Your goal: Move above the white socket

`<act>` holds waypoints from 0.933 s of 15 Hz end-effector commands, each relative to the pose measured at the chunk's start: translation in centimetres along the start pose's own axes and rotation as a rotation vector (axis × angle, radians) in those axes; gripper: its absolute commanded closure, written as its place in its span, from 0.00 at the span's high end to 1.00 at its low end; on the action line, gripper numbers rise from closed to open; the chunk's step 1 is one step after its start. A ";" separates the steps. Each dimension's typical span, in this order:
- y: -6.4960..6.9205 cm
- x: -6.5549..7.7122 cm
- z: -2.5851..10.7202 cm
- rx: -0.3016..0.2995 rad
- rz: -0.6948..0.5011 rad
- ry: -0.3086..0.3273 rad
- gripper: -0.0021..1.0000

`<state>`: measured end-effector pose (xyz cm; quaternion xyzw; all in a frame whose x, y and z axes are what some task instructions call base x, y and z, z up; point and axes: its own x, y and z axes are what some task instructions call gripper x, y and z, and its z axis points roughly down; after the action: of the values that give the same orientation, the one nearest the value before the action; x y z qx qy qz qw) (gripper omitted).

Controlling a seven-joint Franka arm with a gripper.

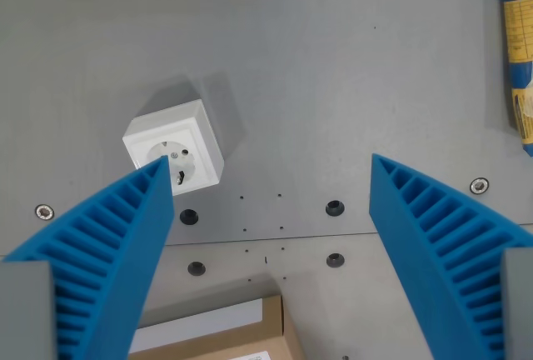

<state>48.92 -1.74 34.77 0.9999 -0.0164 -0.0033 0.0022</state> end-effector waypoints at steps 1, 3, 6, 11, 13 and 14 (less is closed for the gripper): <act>0.0 0.0 -0.2 0.000 0.000 0.004 1.00; 0.0 0.0 -0.2 0.000 -0.001 0.003 1.00; 0.0 -0.1 -0.1 -0.001 -0.005 0.003 1.00; -0.3 -0.3 0.4 -0.002 -0.025 0.010 1.00; -0.4 -0.4 0.8 -0.002 -0.035 0.022 1.00; -0.5 -0.5 1.0 -0.002 -0.040 0.028 1.00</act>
<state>48.80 -1.36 34.02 0.9999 -0.0116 -0.0106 0.0022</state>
